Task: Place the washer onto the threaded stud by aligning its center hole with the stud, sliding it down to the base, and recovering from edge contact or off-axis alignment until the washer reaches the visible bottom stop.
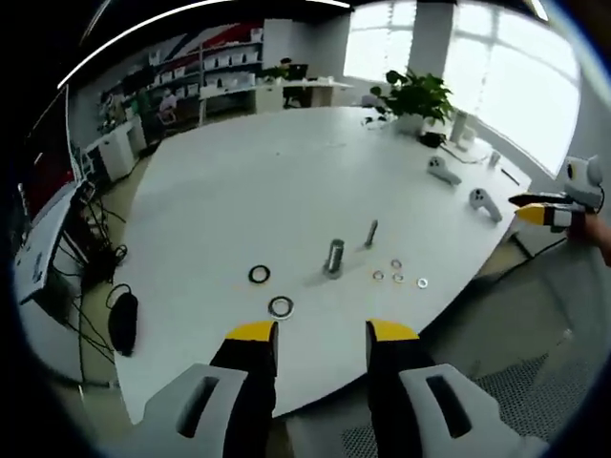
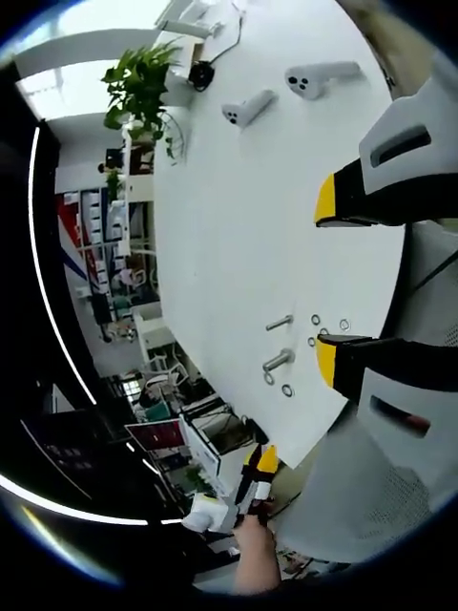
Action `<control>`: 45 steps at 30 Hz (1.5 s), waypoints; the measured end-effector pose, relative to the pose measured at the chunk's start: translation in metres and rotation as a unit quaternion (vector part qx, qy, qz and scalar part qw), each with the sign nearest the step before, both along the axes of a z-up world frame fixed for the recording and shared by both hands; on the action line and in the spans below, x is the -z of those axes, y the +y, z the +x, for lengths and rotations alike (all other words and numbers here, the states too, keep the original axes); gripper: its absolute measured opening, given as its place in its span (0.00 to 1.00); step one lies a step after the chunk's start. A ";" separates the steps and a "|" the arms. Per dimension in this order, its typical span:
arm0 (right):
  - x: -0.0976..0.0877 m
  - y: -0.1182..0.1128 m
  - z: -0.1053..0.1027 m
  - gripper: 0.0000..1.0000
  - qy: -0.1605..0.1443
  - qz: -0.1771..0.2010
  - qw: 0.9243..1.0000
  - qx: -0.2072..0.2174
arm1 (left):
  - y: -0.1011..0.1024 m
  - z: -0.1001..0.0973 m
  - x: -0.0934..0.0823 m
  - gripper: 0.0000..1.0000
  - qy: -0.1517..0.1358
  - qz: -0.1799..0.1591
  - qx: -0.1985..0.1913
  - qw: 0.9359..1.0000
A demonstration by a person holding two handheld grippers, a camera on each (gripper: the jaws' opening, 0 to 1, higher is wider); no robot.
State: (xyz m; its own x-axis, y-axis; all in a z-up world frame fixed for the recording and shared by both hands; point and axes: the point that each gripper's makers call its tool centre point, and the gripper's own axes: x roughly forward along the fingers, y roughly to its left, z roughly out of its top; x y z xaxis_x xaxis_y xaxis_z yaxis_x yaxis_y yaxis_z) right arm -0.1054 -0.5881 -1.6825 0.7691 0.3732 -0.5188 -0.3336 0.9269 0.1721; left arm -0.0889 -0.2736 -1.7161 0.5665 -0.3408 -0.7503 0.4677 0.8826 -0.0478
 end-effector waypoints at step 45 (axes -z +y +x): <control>-0.002 -0.003 0.002 0.45 -0.005 0.014 1.000 0.010 | 0.022 0.070 0.131 0.35 0.186 0.087 -0.019 0.978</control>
State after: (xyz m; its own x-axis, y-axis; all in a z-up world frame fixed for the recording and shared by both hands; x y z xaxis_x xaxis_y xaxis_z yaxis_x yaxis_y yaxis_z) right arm -0.1033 -0.5915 -1.6806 0.7819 0.3715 -0.5005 -0.3167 0.9284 0.1944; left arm -0.0191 -0.2511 -1.8468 0.2525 -0.1739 -0.9518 0.4129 0.9090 -0.0566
